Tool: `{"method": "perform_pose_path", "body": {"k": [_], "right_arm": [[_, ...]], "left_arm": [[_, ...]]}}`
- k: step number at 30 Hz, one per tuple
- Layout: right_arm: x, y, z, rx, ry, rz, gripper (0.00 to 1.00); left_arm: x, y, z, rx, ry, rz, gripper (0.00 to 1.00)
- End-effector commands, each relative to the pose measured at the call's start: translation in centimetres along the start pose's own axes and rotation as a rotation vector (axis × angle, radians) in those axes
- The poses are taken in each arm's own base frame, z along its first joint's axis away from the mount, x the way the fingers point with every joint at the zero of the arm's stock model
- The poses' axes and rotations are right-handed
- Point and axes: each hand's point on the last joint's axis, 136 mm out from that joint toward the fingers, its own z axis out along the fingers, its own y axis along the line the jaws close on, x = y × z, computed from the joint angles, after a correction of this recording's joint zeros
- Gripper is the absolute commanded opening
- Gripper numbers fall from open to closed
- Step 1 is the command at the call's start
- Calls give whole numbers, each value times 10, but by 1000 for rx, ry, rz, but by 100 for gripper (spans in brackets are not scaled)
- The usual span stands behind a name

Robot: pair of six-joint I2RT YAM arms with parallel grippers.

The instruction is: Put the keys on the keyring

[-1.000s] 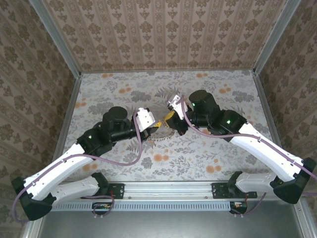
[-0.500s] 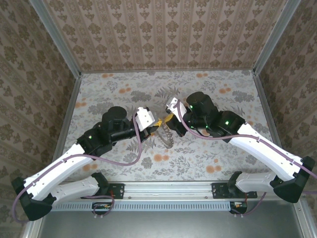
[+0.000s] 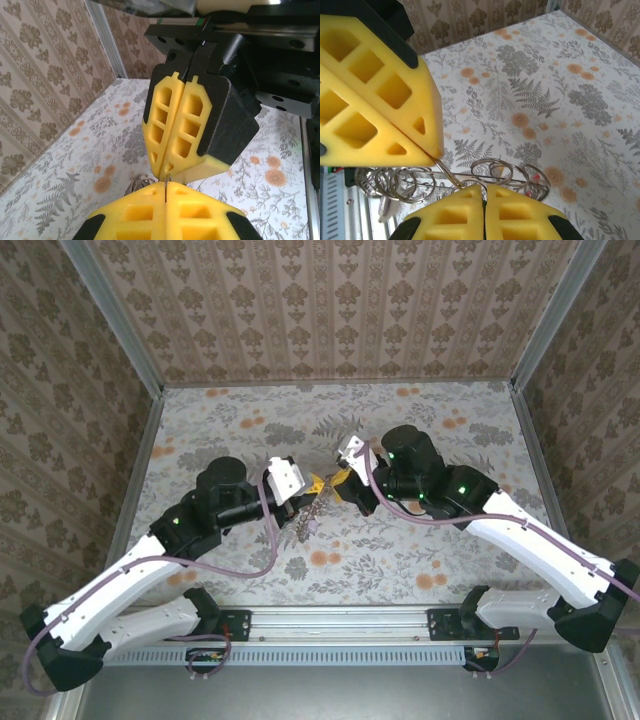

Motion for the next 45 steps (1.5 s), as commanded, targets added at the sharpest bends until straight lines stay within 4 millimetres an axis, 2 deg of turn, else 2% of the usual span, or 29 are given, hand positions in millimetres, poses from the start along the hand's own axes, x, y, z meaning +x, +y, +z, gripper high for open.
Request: {"method": "perform_pose_path", "body": {"k": [1, 7, 22, 25, 28, 32, 34, 36, 39, 43, 45], "right_arm": [[4, -4, -8, -18, -23, 61, 0], [2, -5, -11, -39, -46, 91, 2], [-6, -8, -19, -53, -88, 109, 0], [-9, -8, -20, -58, -95, 110, 0], [-12, -8, -19, -63, -96, 111, 0], [-15, -19, -7, -38, -88, 130, 1], [-15, -32, 4, 3, -67, 152, 0], [-17, -46, 18, 42, -50, 175, 0], [-22, -61, 40, 49, -50, 228, 0], [-13, -80, 74, 66, -7, 279, 0], [2, -91, 85, 80, 20, 323, 0]], "left_arm": [[-42, 2, -17, -2, -169, 17, 0], [-47, -1, -20, 12, -186, 16, 0], [-27, 12, -20, -38, -128, -47, 0], [-20, 18, -22, -63, -117, -76, 0], [-6, 32, -23, -132, -87, -138, 0], [25, 58, -27, -260, -12, -261, 1], [48, 74, -31, -348, 43, -339, 9], [73, 87, -35, -414, 87, -430, 22], [99, 96, -39, -464, 122, -535, 41], [116, 101, -44, -512, 156, -574, 58], [120, 102, -45, -528, 168, -578, 66]]}}
